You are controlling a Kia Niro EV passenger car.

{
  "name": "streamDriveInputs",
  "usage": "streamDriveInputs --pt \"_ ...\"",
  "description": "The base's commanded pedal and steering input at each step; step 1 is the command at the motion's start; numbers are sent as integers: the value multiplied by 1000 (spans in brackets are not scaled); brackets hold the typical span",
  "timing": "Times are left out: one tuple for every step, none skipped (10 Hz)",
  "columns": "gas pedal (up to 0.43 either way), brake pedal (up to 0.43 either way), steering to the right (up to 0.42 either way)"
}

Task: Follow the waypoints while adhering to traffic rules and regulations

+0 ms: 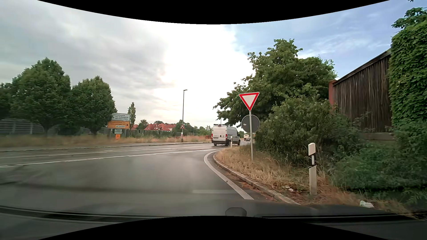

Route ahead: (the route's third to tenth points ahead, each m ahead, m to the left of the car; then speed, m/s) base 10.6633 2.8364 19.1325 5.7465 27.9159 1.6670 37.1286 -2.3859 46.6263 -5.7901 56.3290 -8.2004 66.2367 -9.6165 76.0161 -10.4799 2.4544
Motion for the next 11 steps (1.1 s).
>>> streamDriveInputs --pt "0 0 -70" --pt "0 0 -70" --pt "0 0 -70" --pt "0 0 -70" --pt "0 0 -71" --pt "0 12 -73" --pt "0 18 -83" --pt "0 18 -99" --pt "0 24 -110" --pt "0 24 -121" --pt "0 24 -139"
